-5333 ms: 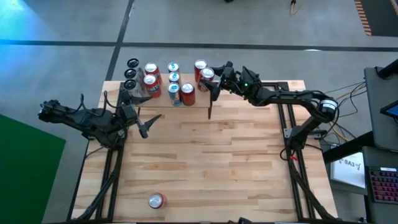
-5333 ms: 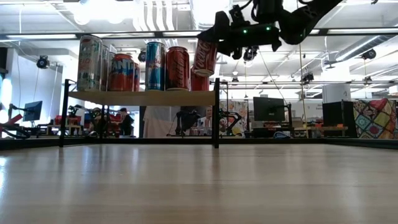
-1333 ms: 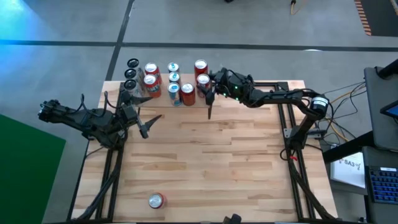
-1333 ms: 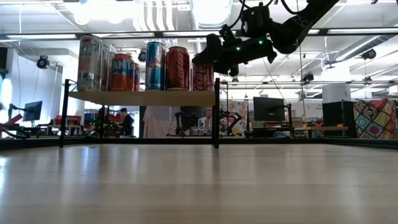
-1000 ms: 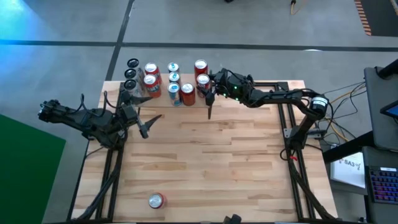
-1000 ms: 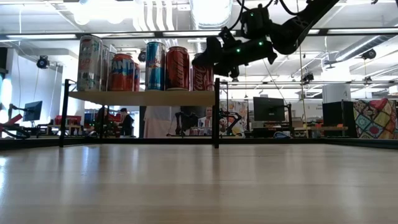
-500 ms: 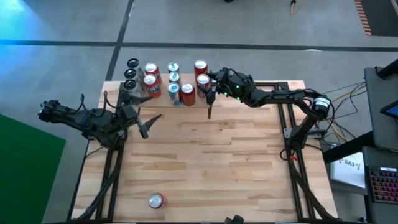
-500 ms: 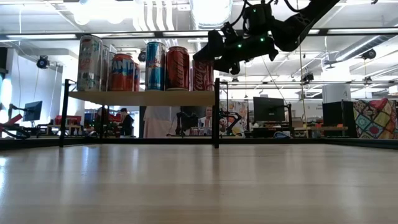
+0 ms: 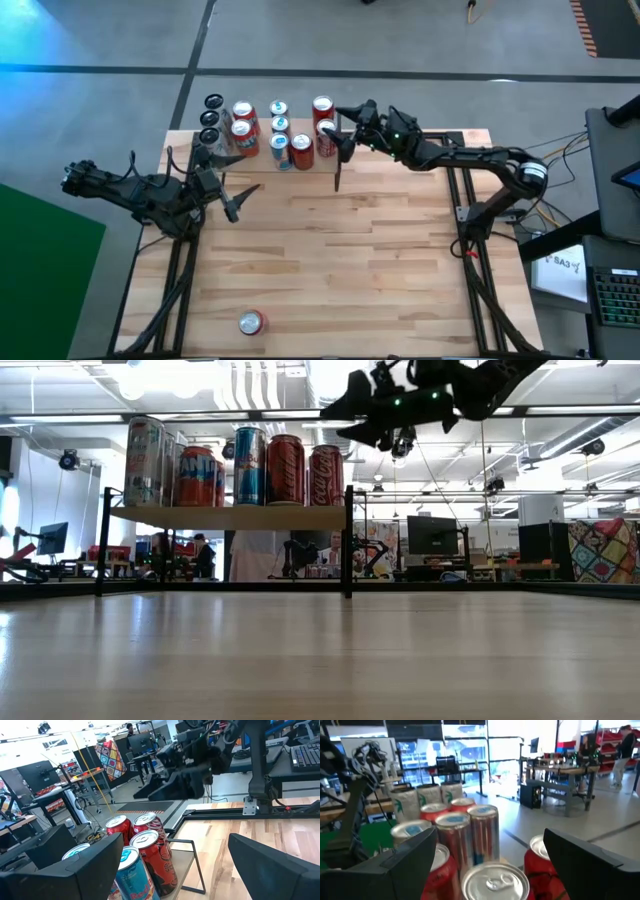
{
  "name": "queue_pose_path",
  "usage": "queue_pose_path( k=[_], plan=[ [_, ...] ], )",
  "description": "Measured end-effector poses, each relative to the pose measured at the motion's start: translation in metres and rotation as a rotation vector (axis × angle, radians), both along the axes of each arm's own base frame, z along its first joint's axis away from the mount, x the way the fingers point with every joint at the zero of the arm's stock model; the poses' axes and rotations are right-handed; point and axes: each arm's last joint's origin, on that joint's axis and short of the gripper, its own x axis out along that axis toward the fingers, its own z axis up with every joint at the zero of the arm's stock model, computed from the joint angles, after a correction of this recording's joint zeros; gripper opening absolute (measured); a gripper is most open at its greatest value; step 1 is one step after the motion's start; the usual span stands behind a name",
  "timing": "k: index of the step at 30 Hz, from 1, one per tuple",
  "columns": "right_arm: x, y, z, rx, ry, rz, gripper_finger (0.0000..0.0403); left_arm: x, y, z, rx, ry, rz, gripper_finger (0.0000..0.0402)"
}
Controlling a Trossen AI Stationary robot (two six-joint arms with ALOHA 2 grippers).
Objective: Place canned beverage on shelf
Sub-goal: Adjust the red black soda cans on the shelf
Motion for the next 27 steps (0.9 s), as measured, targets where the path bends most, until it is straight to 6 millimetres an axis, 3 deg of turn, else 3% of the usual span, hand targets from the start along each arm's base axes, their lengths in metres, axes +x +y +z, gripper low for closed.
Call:
queue_pose_path(
  k=[11, 27],
  plan=[
    [-0.014, 0.013, 0.024, -0.027, -0.003, 0.053, 0.0357, 0.003, -0.001, -0.002, -0.005, 0.007, 0.000, 0.0346],
    [0.009, 0.008, 0.066, -0.070, 0.314, 0.183, 0.0357, 0.012, -0.004, -0.003, 0.008, 0.012, -0.001, 0.0346]
  ],
)
